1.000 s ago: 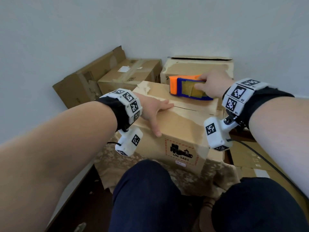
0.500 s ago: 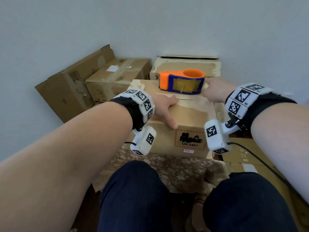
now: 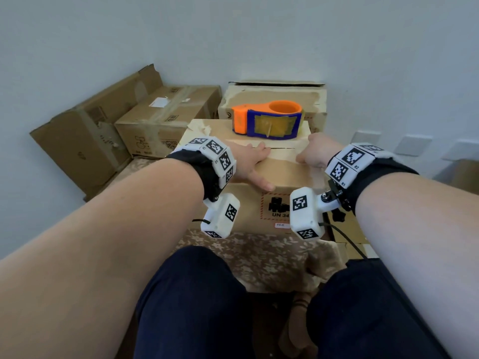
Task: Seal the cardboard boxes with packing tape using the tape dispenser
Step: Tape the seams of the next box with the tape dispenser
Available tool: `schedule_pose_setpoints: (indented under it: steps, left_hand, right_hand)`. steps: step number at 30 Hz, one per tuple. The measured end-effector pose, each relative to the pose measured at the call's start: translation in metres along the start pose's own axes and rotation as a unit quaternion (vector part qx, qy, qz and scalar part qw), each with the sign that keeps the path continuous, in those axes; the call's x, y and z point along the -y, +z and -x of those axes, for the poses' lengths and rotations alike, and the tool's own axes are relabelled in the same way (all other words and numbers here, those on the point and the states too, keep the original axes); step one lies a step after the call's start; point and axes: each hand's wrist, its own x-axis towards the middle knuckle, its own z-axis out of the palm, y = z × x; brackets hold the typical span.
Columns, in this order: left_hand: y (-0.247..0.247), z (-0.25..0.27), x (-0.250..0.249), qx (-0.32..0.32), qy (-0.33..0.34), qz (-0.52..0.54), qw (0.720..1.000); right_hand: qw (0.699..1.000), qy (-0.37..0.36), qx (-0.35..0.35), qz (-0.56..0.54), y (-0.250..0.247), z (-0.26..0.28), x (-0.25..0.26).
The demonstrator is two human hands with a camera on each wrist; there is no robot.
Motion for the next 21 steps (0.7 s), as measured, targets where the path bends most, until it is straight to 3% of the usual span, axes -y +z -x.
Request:
schedule_pose_setpoints:
  steps: [3, 6, 13, 19, 21]
  left_hand:
    - [0.001, -0.001, 0.000, 0.001, 0.006, -0.012, 1.000]
    - [0.002, -0.002, 0.001, 0.006, 0.004, -0.016, 1.000]
    - [0.002, -0.001, -0.001, 0.013, 0.006, -0.017, 1.000]
    - [0.002, 0.002, -0.003, -0.002, 0.003, -0.023, 1.000]
    - [0.002, 0.004, -0.004, -0.009, -0.012, -0.028, 1.000]
  right_hand:
    - [1.000, 0.004, 0.001, 0.024, -0.001, -0.002, -0.001]
    - [1.000, 0.007, -0.012, -0.020, 0.003, -0.006, -0.006]
    - [0.989, 0.031, 0.049, -0.134, 0.014, -0.019, -0.019]
    - [0.982, 0.015, 0.079, -0.168, 0.021, -0.026, -0.031]
    - [0.988, 0.019, 0.083, -0.131, 0.013, -0.011, -0.026]
